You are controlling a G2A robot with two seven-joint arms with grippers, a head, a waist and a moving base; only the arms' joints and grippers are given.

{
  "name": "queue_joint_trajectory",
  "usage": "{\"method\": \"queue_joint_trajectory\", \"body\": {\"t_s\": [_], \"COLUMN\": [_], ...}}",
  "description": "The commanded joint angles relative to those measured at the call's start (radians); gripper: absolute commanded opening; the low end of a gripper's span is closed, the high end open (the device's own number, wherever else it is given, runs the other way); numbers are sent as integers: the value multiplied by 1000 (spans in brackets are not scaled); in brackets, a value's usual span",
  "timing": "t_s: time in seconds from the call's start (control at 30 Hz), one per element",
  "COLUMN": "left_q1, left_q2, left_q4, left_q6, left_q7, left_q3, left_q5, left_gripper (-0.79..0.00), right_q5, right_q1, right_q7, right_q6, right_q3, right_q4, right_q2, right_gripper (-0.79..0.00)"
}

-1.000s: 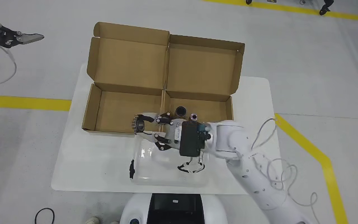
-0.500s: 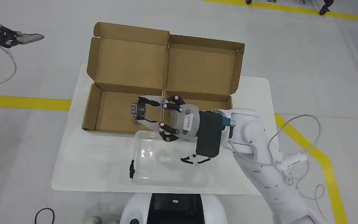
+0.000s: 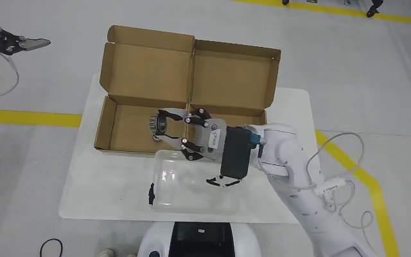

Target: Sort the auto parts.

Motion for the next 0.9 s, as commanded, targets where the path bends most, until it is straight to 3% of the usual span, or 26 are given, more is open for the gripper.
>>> {"method": "queue_joint_trajectory", "body": {"t_s": [0.0, 0.53, 0.87], "left_q1": [0, 0, 0], "left_q2": [0, 0, 0], "left_q4": [0, 0, 0], "left_q6": [0, 0, 0], "left_q7": [0, 0, 0], "left_q3": [0, 0, 0], "left_q5": [0, 0, 0], "left_gripper": [0, 0, 0], "right_q5": [-12, -60, -16], "right_q1": [-8, -36, 33], "right_q7": [20, -35, 35], "right_q6": [12, 20, 67], "right_q3": [-5, -118, -227], "right_q4": [4, 169, 370], "right_q2": [1, -11, -49], "right_gripper": [-785, -785, -785]}}
